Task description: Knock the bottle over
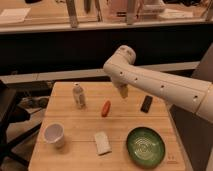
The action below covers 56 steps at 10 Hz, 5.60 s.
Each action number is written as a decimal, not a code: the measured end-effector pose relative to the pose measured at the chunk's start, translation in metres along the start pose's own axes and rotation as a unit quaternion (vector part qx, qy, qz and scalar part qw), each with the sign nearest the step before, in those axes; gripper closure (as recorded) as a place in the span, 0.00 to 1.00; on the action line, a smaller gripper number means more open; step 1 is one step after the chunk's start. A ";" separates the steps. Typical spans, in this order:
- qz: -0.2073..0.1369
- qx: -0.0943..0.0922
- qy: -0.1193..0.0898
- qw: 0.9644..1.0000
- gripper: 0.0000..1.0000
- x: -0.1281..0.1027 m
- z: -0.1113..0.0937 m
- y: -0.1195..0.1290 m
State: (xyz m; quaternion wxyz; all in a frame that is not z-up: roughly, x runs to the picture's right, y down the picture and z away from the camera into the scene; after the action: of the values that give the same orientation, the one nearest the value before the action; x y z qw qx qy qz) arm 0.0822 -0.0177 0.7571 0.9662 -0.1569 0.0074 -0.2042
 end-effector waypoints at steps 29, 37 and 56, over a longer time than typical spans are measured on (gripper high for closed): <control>-0.103 0.075 -0.031 0.991 0.90 -0.057 0.030 -0.086; -0.116 0.088 -0.047 0.988 0.98 -0.074 0.054 -0.106; -0.175 0.124 -0.092 0.972 0.98 -0.134 0.089 -0.137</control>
State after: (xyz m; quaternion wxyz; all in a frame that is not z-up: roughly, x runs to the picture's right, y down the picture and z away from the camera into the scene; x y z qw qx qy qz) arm -0.0876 -0.0566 0.8765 0.9240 -0.0525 -0.1345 -0.3541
